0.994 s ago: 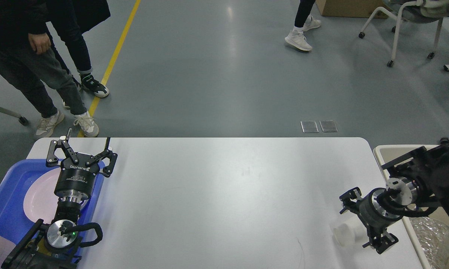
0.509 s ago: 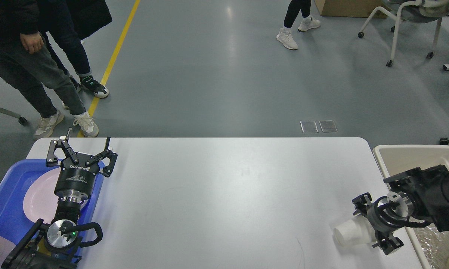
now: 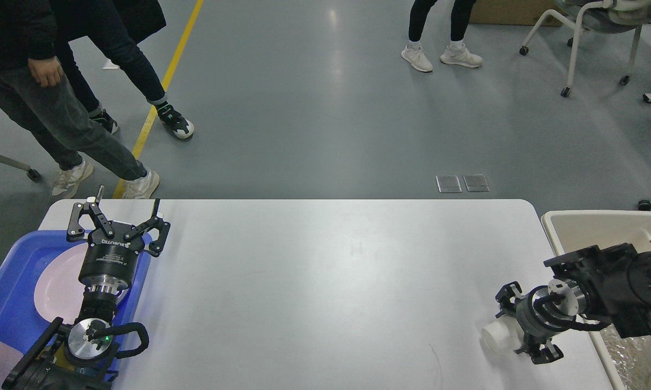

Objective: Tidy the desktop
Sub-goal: 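Lower the right gripper onto the remaining paper cup and grasp it, then lift the paper cup and carry it over the white bin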

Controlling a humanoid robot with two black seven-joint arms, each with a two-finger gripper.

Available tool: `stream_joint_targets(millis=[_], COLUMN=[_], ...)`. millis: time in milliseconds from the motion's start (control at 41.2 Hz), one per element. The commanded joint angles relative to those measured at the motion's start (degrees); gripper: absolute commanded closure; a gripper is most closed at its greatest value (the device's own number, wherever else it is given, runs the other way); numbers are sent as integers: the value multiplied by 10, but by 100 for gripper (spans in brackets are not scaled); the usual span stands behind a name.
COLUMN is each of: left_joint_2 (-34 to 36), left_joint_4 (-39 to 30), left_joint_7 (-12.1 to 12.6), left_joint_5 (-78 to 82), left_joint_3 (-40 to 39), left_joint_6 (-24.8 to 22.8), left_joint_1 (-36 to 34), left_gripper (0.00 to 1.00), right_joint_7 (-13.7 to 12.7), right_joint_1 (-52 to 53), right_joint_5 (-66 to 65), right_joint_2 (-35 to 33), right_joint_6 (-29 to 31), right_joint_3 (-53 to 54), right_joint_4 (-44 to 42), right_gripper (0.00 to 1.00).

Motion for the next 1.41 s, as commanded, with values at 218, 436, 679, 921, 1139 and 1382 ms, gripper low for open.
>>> stream_joint_targets(millis=[218,436,679,921,1139,1382], left_joint_2=[0,0,0,0,0,0], left_joint_4=[0,0,0,0,0,0], left_joint_7=[0,0,0,0,0,0], left_joint_5=[0,0,0,0,0,0], left_joint_3=[0,-1,-1,-1,-1,-1], left_joint_6=[0,0,0,0,0,0], left_joint_1=[0,0,0,0,0,0], left_gripper=[4,4,4,4,4,4], right_joint_7=[0,-2,-19,-19,-15,-14], right_joint_1=[2,56,208,421,624,696], right_joint_5=[0,-4,-127,-187,-241,-243], right_joint_2=[-2,-22,-41,-25,38,61], right_joint_6=[-13,-2,46,151,261,297], right_joint_3=[-1,-5,-14,-68,-89,-79], right_joint_4=[7,62,202,325,398,414], right_gripper=[100,100,100,100,100,100])
